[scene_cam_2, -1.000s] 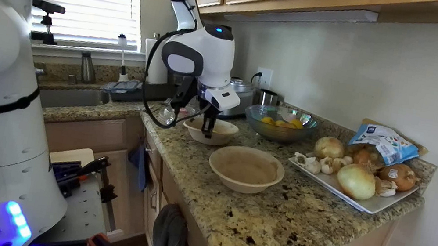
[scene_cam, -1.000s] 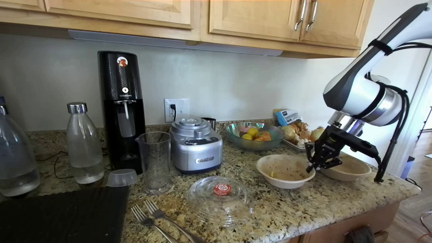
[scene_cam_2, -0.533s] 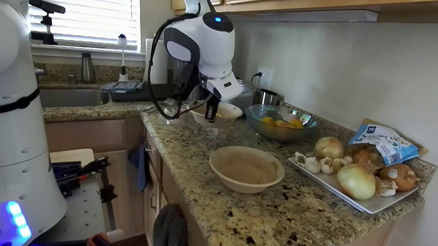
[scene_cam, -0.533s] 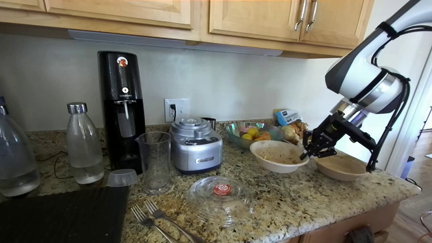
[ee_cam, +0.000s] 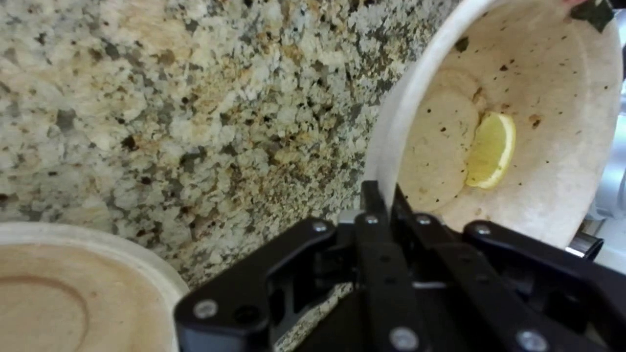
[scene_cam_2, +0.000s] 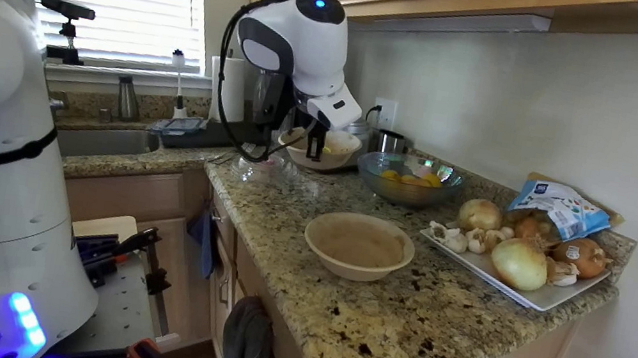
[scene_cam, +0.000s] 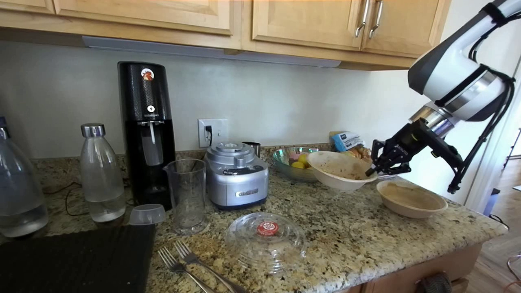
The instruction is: Pick the bowl on the left and place it in the bowl on the right
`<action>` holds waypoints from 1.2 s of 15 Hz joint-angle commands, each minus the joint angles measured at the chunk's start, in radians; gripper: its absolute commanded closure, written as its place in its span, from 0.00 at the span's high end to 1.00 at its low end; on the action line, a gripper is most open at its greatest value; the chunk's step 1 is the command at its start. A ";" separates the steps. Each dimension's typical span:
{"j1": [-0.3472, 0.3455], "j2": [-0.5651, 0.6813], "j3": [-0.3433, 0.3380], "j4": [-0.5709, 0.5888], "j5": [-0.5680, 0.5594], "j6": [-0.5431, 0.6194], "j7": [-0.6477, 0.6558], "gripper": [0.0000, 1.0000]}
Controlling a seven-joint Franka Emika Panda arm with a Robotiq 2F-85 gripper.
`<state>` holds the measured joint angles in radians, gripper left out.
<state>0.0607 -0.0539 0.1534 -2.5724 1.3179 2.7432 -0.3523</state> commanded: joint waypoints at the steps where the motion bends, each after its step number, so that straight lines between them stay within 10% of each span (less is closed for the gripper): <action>1: -0.031 -0.096 -0.034 -0.073 -0.079 -0.034 0.024 0.04; 18: -0.067 -0.069 -0.066 -0.069 -0.163 0.001 0.005 0.03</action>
<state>-0.0001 -0.1165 0.0934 -2.6381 1.1571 2.7427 -0.3362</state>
